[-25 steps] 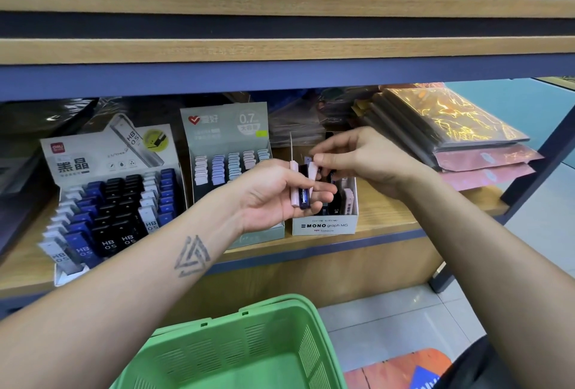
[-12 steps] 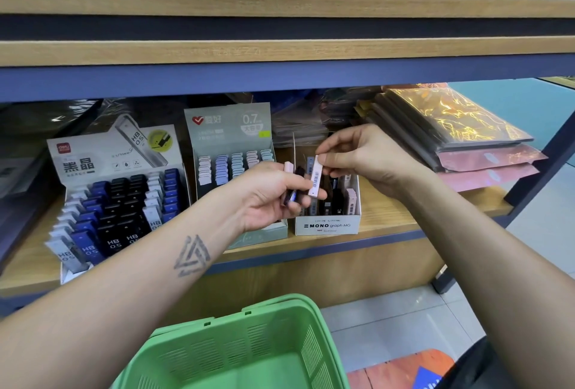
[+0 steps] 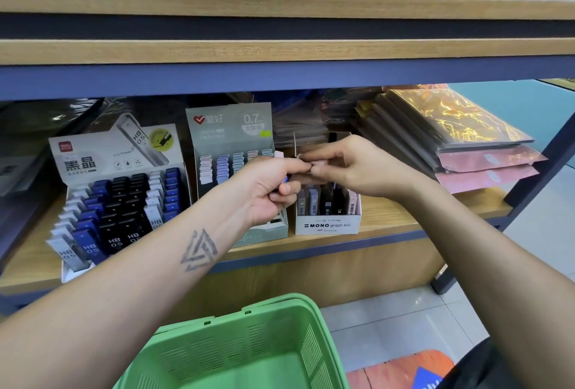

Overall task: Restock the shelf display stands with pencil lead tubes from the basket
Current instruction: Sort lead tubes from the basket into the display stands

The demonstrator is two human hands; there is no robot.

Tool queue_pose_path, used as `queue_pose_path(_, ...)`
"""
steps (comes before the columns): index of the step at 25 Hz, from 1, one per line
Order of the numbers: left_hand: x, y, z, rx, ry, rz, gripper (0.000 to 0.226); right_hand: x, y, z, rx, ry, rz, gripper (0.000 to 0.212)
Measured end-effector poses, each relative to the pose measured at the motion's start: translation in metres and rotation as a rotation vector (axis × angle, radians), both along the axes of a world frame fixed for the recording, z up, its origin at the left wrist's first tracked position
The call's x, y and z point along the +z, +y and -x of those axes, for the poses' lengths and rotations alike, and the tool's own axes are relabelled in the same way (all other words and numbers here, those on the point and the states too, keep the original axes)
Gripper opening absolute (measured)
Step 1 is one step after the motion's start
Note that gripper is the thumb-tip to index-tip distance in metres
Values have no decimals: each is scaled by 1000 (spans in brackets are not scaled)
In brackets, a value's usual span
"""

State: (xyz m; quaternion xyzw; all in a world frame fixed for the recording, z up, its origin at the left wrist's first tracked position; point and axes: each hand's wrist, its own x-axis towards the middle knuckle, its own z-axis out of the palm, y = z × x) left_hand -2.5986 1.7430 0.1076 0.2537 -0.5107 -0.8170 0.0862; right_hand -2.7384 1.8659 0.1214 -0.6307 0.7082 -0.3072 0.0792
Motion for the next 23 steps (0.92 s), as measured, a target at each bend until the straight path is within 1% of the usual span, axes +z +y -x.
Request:
queue_pose_path(1, 0, -1, 0, 12, -5, -22, 10, 1, 1, 2, -3, -29, 16, 31)
queue_pose_path(3, 0, -4, 1, 55, 14, -39, 12, 4, 5, 8, 1, -160, 37, 28)
queue_pose_path(5, -2, -6, 2, 89, 49, 0, 17, 6, 9, 15, 16, -293, 73, 22)
queue_pose_path(7, -4, -5, 4, 130, 80, 67, 24, 4, 9, 19, -29, -424, 141, 24)
queue_pose_path(8, -5, -4, 4, 143, 98, 90, 23, 2, 8, 20, -74, -541, 177, 26)
queue_pose_path(10, -5, 1, 4, 133, 119, 121, 11, -2, 9, 22, -144, -804, 226, 24)
queue_pose_path(11, -5, 4, 4, 114, 114, 131, 6, -2, 10, 24, -169, -873, 246, 22)
queue_pose_path(12, -5, 6, 5, 97, 96, 137, 4, -1, 12, 28, -201, -867, 261, 21)
queue_pose_path(13, -6, 8, 5, 85, 70, 143, 5, 1, 15, 33, -244, -784, 274, 21)
queue_pose_path(14, -7, 8, 5, 80, 45, 149, 6, 3, 19, 39, -303, -630, 279, 22)
queue_pose_path(16, -8, 6, 5, 82, 18, 168, 8, 5, 25, 50, -466, -259, 237, 25)
queue_pose_path(17, -8, 6, 4, 79, 16, 173, 8, 4, 28, 53, -527, -119, 200, 24)
queue_pose_path(18, -8, 5, 3, 72, 15, 174, 8, 2, 28, 54, -556, -26, 167, 21)
queue_pose_path(20, -8, 5, 2, 55, 14, 173, 6, -3, 25, 50, -552, 74, 138, 17)
queue_pose_path(23, -9, 5, 1, 34, 4, 178, 7, -7, 19, 48, -544, 98, 146, 18)
